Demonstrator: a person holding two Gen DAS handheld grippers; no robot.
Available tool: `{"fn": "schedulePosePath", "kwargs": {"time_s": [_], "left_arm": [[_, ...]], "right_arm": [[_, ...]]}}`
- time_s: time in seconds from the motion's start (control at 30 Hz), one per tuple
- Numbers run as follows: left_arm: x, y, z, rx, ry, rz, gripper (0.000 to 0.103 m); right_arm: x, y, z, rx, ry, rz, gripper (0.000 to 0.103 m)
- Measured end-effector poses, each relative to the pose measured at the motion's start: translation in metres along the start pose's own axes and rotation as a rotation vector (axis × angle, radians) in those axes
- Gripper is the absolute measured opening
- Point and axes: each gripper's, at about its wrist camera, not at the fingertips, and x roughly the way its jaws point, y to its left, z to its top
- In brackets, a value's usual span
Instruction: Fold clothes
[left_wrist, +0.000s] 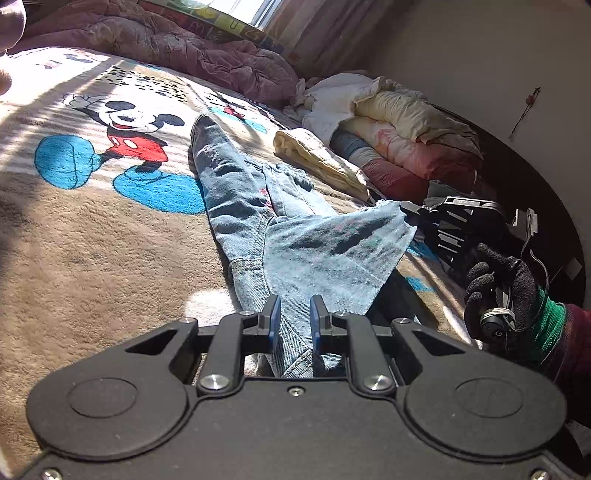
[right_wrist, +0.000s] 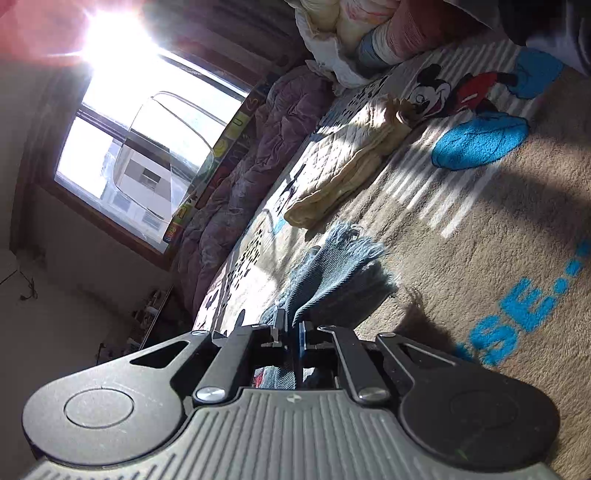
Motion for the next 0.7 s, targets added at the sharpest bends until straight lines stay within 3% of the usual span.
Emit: {"fn": "schedulePosePath", "kwargs": {"time_s": [0.3,0.37,0.47,0.53,0.7], "left_arm": [[-0.001,-0.008,-0.002,0.062,0.028,-0.04,0.013],[0.005,-0.012,-0.007,0.089,0.067,-0.04,0.013],[0.021,-0.019,-0.018,0.181,0.171,0.026,0.013],[0.021,-0.02,-0.019,0.205,0.182,0.025,0.013],[0.005,-0.013,-0.006,0.138,0.102,-0.026,0.013]], "right_arm": [[0.031,0.02,0.017,-0.122,0.058,-0.026,0.007],[0.036,0.019,0.019,-0.12,0.059,-0.033,0.007],[0.043,0.016,0.018,-0.117,0.067,-0.044,0.007],[0.048,0.013,0.015,-0.134,0.083,-0.066,0.007],[0.052,0.002,0.01,-0.114,0.088,-0.081,0.007]]}}
